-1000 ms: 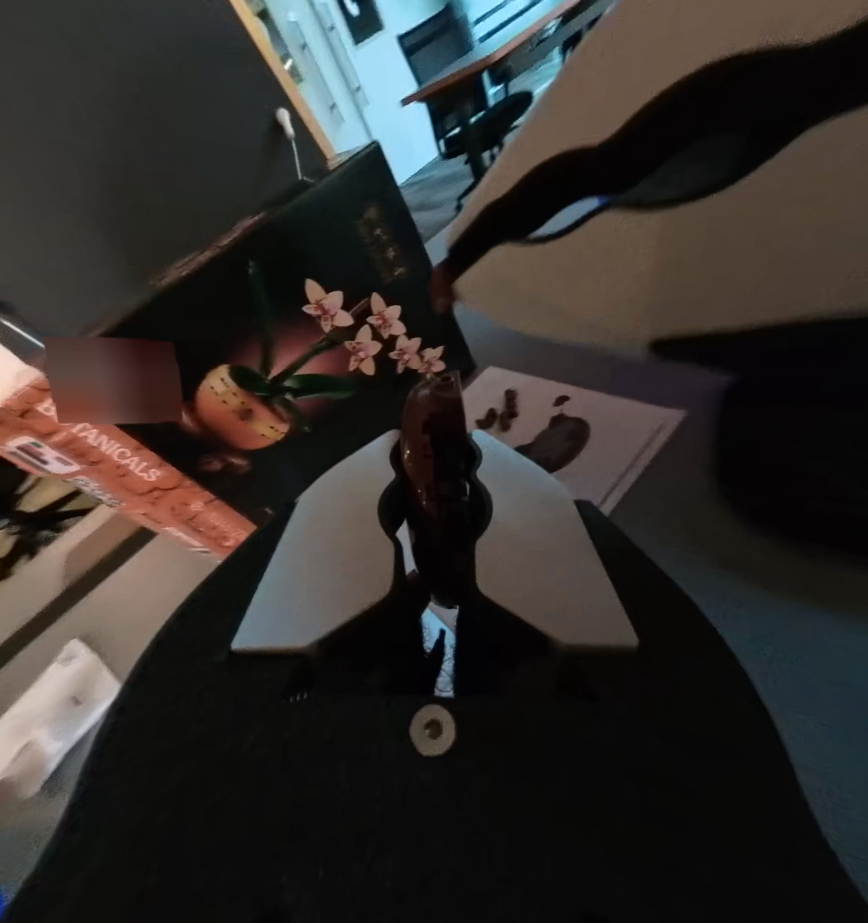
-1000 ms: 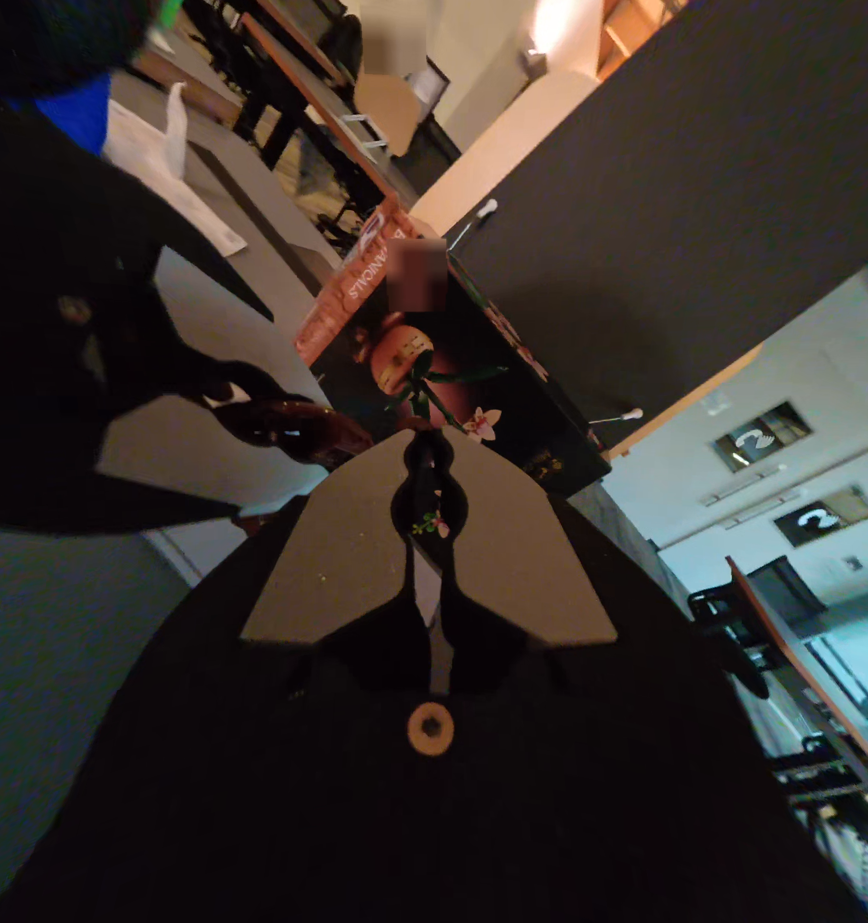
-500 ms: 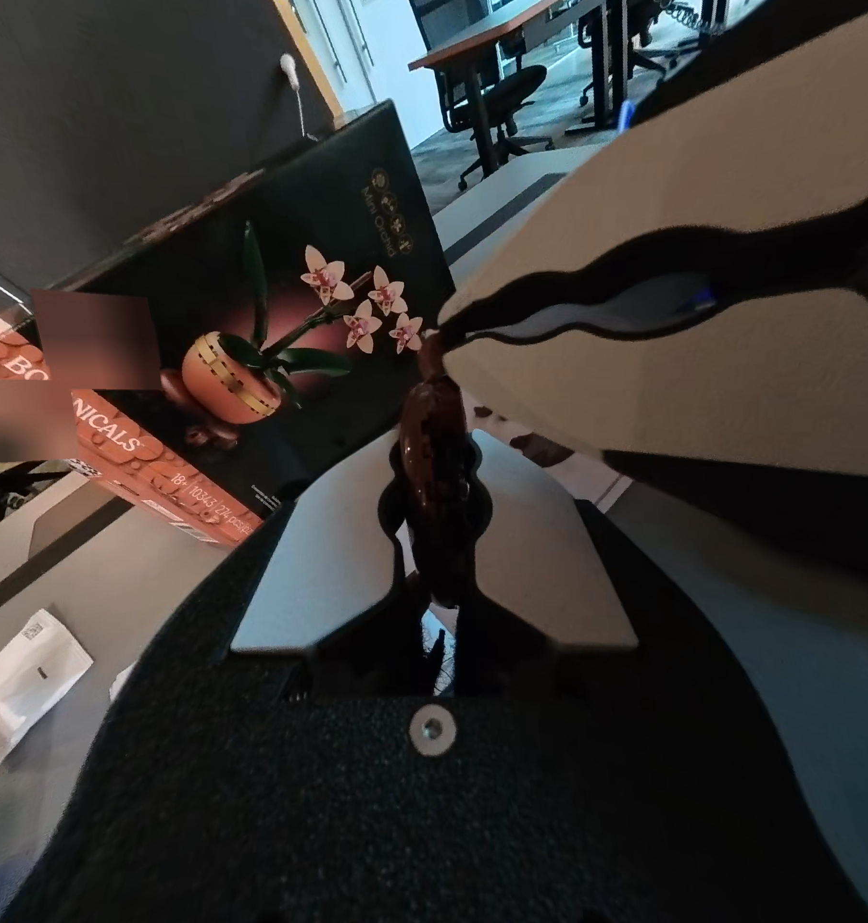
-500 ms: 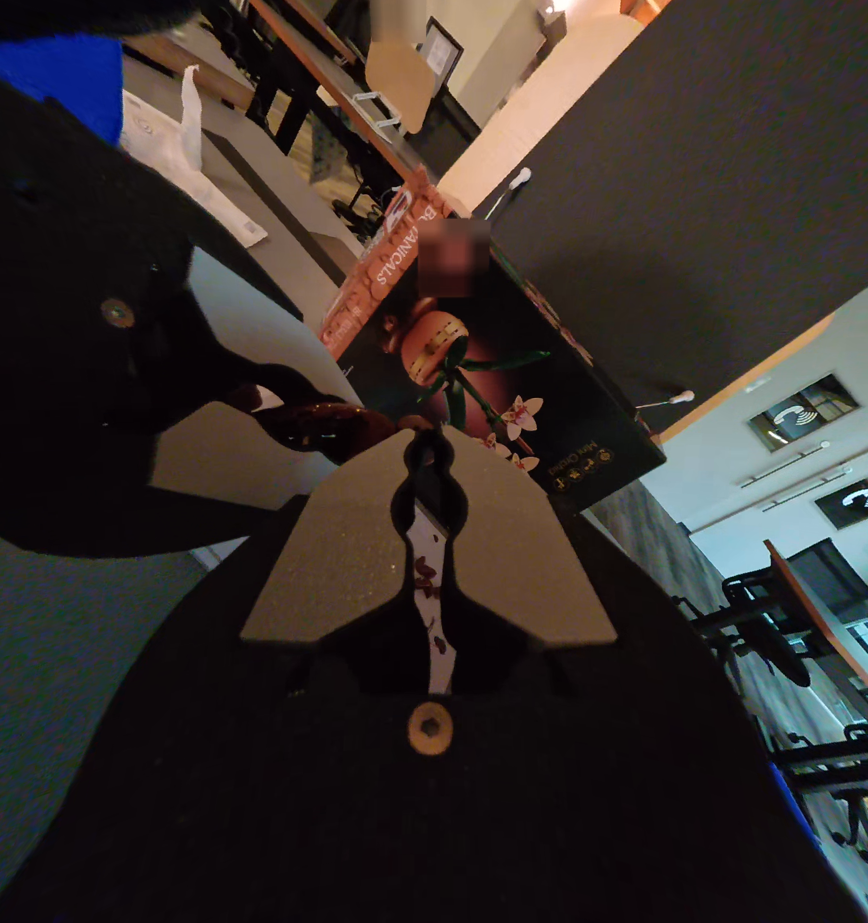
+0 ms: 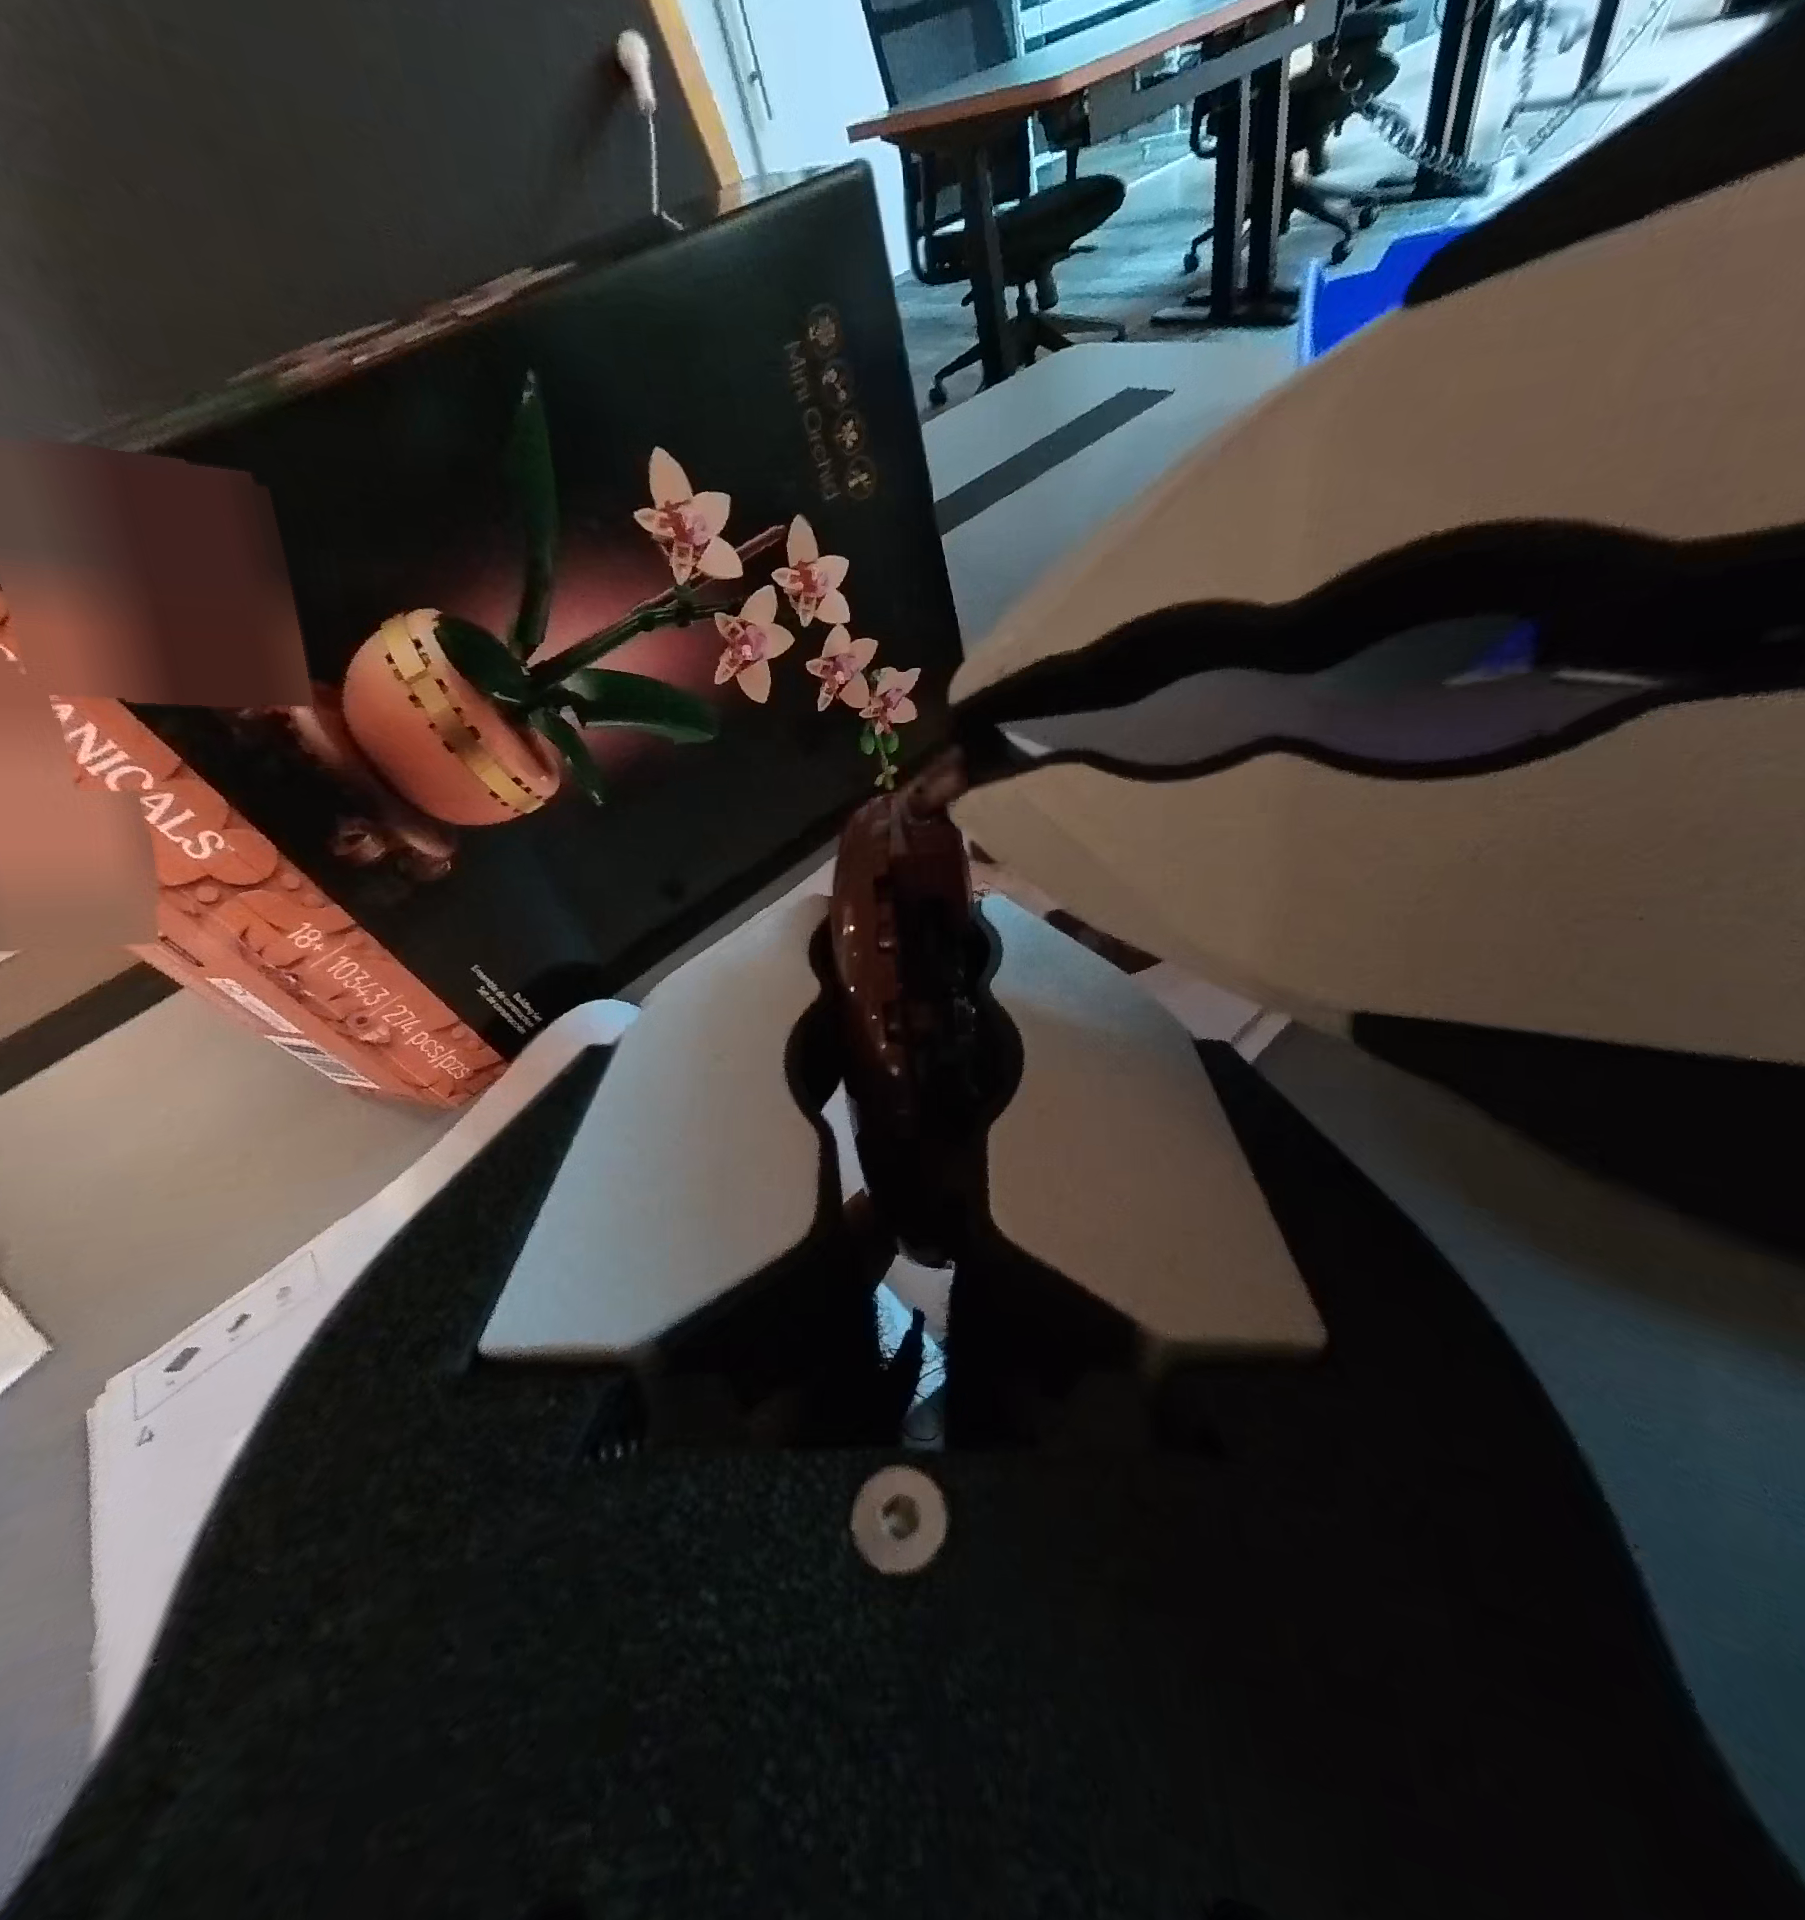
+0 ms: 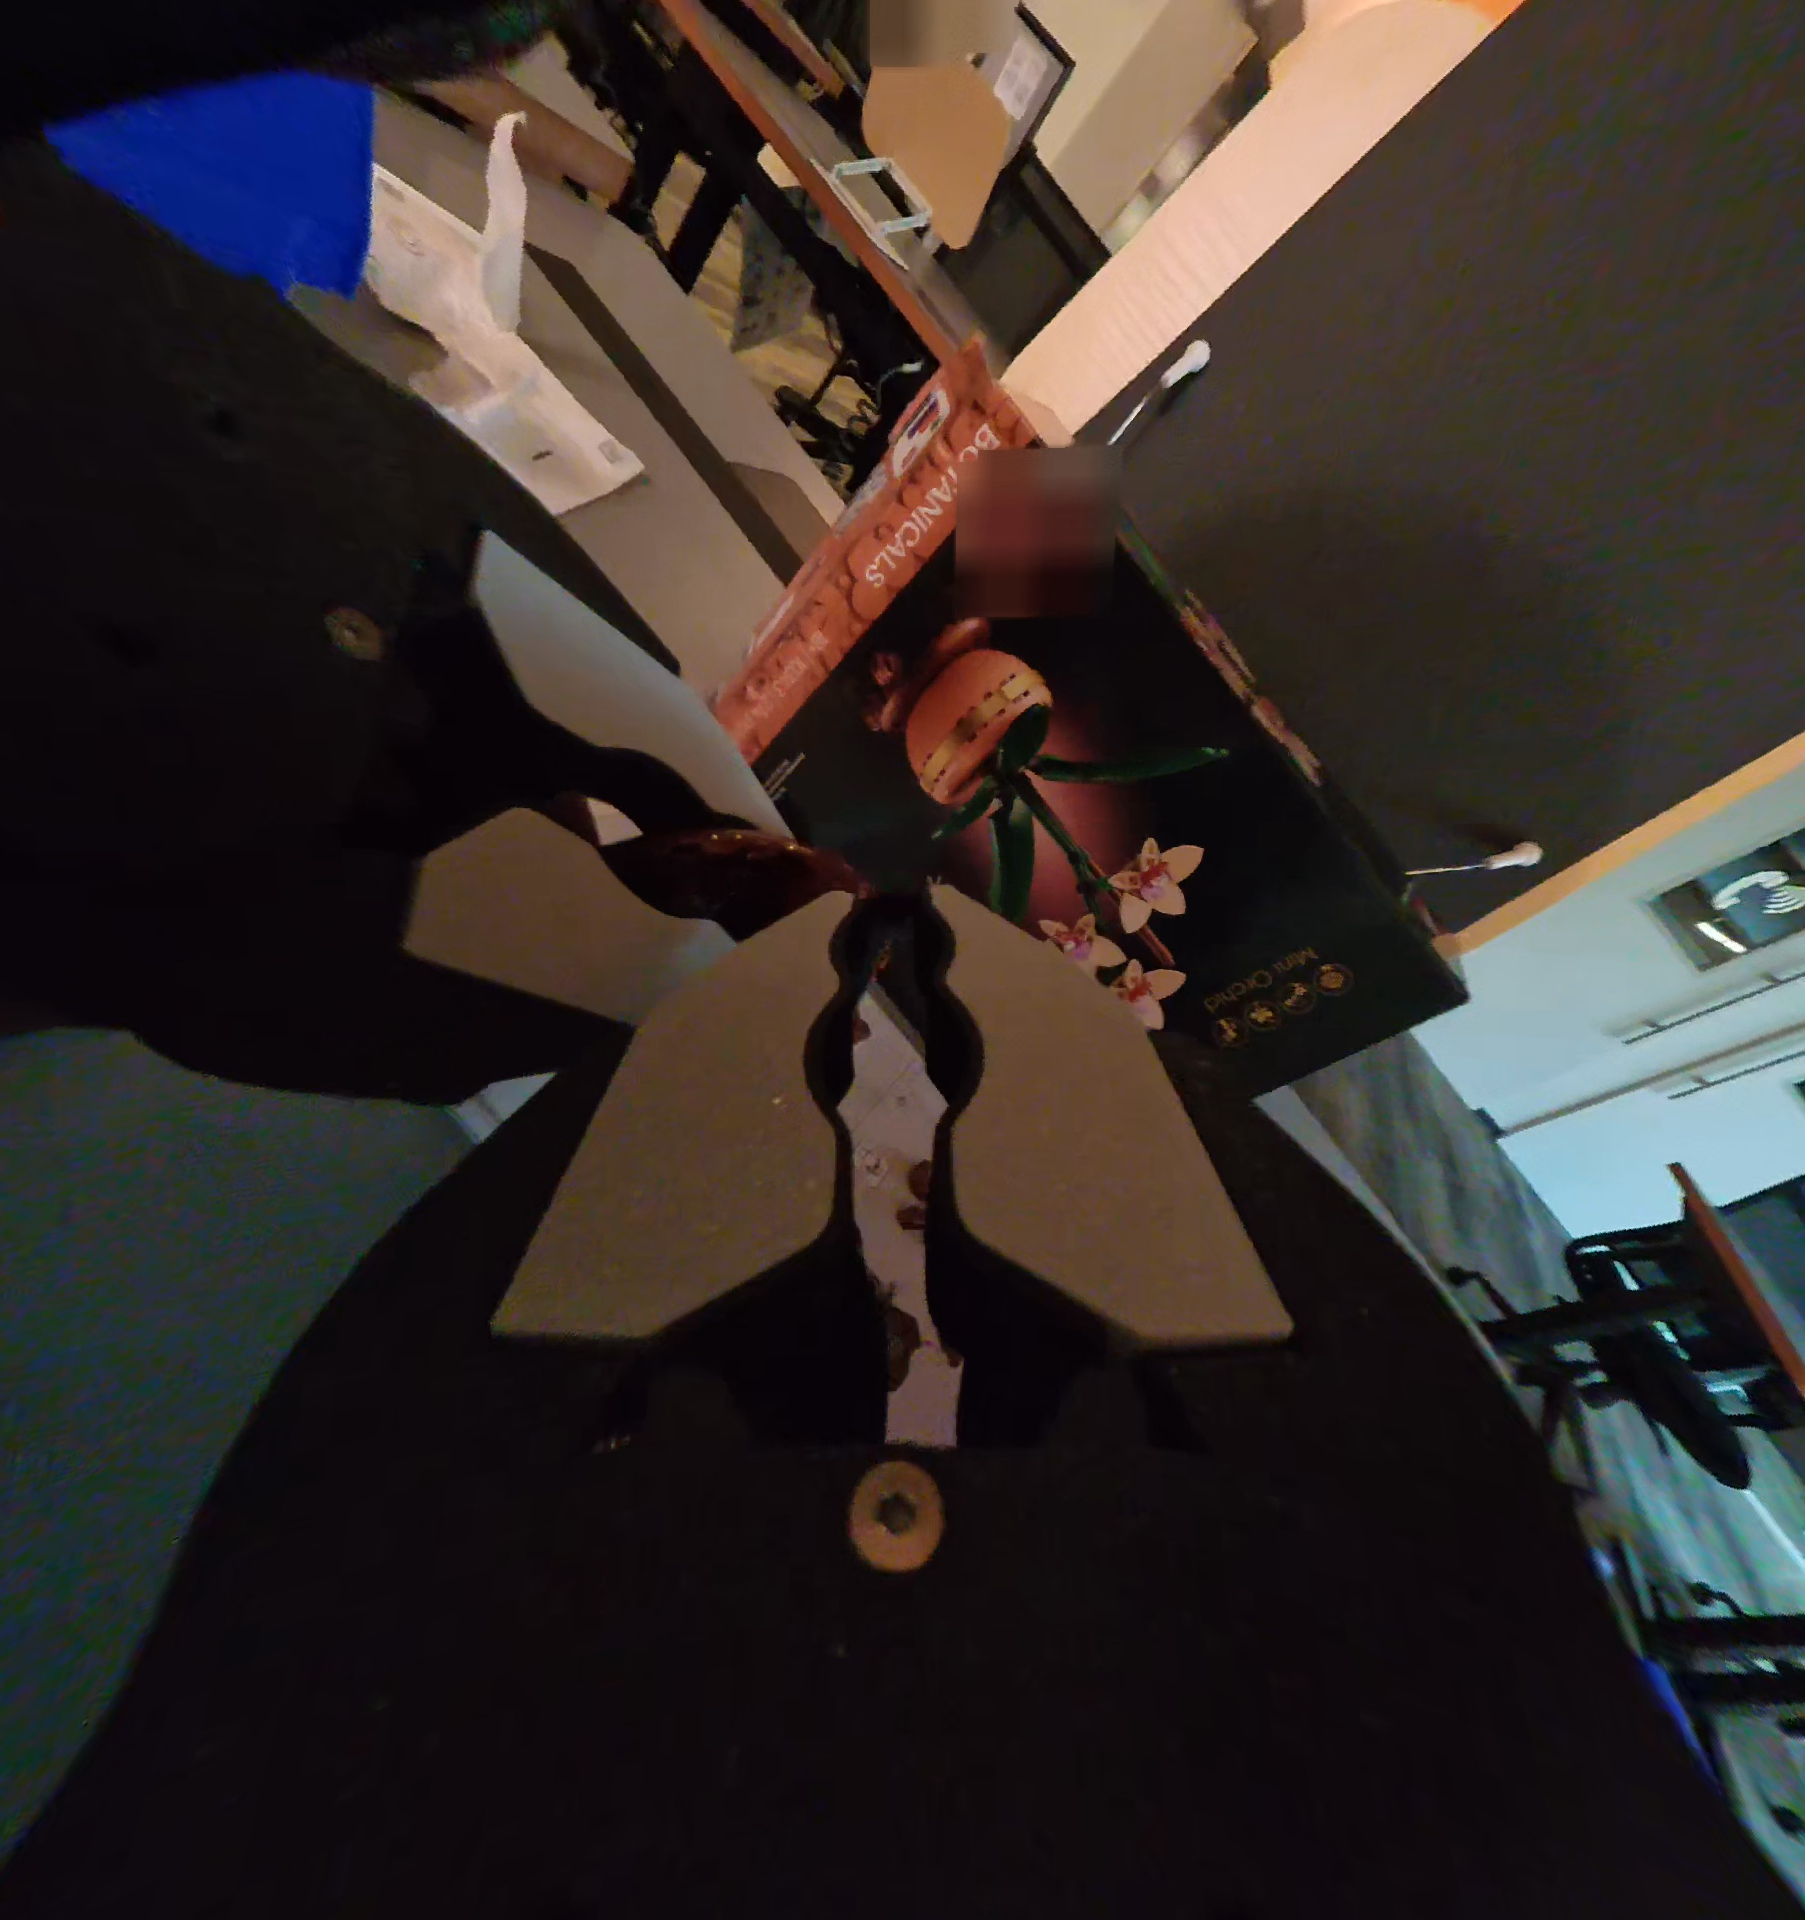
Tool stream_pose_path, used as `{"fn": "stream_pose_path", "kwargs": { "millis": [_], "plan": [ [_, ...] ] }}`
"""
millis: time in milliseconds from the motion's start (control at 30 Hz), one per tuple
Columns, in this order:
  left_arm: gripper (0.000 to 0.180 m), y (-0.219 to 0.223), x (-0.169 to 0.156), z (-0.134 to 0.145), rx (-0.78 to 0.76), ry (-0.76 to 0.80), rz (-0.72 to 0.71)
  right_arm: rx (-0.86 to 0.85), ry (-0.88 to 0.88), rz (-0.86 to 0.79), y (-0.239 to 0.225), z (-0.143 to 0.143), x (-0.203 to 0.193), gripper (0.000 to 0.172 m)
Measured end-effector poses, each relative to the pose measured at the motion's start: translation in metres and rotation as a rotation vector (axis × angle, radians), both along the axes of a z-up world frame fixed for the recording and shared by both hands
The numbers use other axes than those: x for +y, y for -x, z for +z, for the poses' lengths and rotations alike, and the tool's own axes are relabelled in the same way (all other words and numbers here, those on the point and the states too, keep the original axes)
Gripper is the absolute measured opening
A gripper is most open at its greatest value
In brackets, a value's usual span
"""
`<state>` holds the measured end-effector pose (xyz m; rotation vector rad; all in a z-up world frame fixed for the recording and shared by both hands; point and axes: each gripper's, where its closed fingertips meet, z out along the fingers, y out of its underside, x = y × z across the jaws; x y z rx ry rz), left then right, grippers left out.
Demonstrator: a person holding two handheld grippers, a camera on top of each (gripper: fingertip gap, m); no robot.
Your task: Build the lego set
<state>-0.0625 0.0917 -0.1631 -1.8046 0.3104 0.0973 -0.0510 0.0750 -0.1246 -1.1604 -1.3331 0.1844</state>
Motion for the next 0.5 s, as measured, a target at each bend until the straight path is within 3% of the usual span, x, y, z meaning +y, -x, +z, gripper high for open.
{"fn": "stream_pose_path", "kwargs": {
  "millis": [100,233,367,500],
  "plan": [
    [0.02,-0.002,-0.001,-0.002,-0.051,0.01,-0.016,-0.025,0.067,0.025,0.002,-0.004,-0.002,0.014],
    [0.02,-0.006,-0.002,-0.002,-0.137,0.014,-0.046,-0.007,0.165,0.073,0.005,-0.01,-0.005,0.011],
    [0.021,0.008,-0.001,-0.009,-0.186,0.034,-0.009,0.147,0.37,0.139,-0.007,-0.004,0.008,0.013],
    [0.021,0.024,-0.004,-0.007,-0.202,0.006,0.025,0.28,0.639,0.204,-0.055,0.003,0.03,0.049]
  ]
}}
